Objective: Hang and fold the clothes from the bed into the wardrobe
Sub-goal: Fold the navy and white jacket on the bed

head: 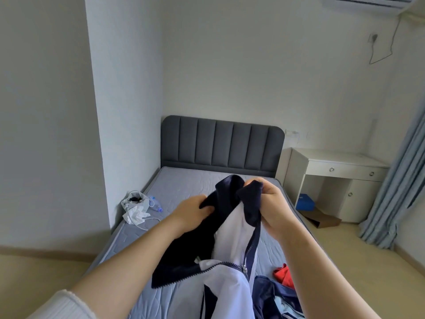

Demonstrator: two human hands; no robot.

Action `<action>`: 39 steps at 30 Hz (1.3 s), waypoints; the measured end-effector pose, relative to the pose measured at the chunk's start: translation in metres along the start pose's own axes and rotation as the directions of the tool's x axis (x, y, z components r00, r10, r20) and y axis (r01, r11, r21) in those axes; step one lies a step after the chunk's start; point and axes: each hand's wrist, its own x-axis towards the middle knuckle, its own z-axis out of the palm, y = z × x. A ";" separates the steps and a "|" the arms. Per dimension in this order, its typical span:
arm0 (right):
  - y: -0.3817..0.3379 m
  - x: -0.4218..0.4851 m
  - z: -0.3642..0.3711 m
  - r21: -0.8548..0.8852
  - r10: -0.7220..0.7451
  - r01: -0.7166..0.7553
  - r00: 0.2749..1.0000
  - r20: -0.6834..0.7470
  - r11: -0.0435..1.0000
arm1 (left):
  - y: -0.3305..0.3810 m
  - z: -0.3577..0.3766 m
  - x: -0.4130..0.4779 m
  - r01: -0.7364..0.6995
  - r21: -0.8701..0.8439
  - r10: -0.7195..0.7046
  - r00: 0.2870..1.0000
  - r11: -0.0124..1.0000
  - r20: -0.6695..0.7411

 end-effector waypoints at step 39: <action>0.024 0.009 -0.002 0.232 0.105 -0.114 0.993 0.051 0.966 | -0.014 -0.006 -0.019 0.094 -0.297 0.005 0.948 0.950 0.317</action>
